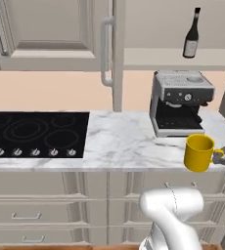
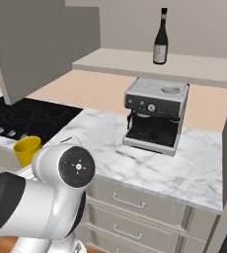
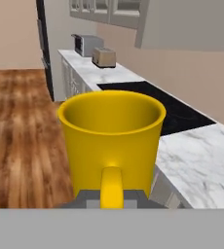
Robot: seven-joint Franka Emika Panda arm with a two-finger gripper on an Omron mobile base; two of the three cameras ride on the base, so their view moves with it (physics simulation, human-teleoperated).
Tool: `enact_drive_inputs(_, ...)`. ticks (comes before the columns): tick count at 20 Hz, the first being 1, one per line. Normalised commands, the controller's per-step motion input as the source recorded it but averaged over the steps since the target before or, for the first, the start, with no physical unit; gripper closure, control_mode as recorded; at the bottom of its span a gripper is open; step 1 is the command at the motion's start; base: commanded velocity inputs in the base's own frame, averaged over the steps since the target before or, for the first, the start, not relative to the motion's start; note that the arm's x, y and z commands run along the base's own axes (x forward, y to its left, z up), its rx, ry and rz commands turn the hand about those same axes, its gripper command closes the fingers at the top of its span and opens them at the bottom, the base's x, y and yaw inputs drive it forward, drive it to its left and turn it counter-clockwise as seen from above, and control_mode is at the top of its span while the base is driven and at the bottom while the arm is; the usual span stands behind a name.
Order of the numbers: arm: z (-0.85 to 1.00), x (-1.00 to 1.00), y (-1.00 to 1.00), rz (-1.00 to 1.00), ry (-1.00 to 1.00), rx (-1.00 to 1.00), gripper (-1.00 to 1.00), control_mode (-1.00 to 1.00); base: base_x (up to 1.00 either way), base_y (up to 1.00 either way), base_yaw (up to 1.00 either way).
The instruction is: Open the cabinet directly in front. Then move the wine and the mug to the dining counter with the jar on it.
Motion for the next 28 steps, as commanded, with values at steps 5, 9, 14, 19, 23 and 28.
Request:
enact_drive_inputs(5,0.0,0.0,0.0,0.0,0.0,0.0,1.0,1.0,-0.1,0.0,0.33)
enact_drive_inputs(9,0.0,0.0,0.0,0.0,0.0,0.0,1.0,1.0,-0.1,0.0,0.34)
enact_drive_inputs(14,0.0,0.0,0.0,0.0,0.0,0.0,1.0,1.0,-0.16,0.0,0.35)
enact_drive_inputs(19,0.0,0.0,0.0,0.0,0.0,0.0,1.0,1.0,-0.19,0.0,0.34)
enact_drive_inputs(23,0.0,0.0,0.0,0.0,0.0,0.0,1.0,1.0,-0.22,0.01,0.34)
enact_drive_inputs(28,0.0,0.0,0.0,0.0,0.0,0.0,1.0,1.0,-0.22,0.09,0.35)
